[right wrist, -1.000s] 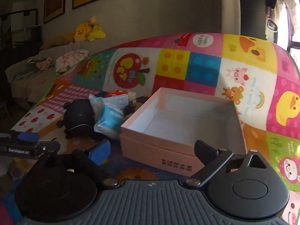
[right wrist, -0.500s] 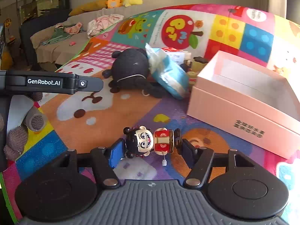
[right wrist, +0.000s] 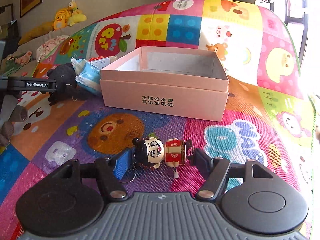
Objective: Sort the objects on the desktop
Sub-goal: 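Grasp the black plush toy with the left tool while the right tool holds the figurine, then carry the black plush into the pink box with the left tool and release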
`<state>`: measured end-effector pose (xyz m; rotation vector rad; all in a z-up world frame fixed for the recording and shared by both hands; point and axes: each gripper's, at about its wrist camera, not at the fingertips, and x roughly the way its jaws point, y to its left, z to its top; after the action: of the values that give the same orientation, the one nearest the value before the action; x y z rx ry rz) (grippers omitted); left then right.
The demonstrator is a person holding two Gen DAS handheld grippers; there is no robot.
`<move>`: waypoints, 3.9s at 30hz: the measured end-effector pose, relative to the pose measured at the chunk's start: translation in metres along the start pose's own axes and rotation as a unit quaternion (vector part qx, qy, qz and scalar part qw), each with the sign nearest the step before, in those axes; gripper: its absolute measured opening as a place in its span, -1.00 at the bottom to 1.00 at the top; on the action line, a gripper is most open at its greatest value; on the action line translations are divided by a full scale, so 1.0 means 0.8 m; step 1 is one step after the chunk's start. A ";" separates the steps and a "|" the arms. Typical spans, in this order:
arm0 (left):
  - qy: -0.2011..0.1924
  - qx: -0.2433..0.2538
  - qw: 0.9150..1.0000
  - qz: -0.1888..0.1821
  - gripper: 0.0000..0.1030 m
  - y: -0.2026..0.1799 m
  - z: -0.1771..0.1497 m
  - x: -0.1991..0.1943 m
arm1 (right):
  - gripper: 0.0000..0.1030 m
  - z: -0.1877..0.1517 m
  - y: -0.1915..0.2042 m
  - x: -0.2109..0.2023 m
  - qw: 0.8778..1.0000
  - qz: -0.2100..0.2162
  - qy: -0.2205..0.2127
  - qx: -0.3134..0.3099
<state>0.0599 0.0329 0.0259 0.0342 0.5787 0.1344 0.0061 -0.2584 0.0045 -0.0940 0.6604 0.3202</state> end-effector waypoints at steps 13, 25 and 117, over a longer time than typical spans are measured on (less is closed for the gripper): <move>0.048 -0.010 0.999 -0.019 0.42 0.007 0.019 0.032 | 1.00 -0.001 -0.005 -0.005 0.999 -0.011 -0.016 0.025; 0.078 -0.057 0.948 -0.303 0.42 -0.031 0.005 -0.088 | 1.00 -0.001 -0.007 -0.001 0.999 -0.026 -0.008 0.038; 0.004 0.102 0.953 -0.287 0.37 -0.227 0.093 0.038 | 0.26 0.064 -0.056 -0.119 0.999 0.016 -0.045 0.003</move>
<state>0.1470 -0.1428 0.0587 0.0643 0.5885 -0.4923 -0.0204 -0.3162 0.1028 -0.0631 0.5743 0.3515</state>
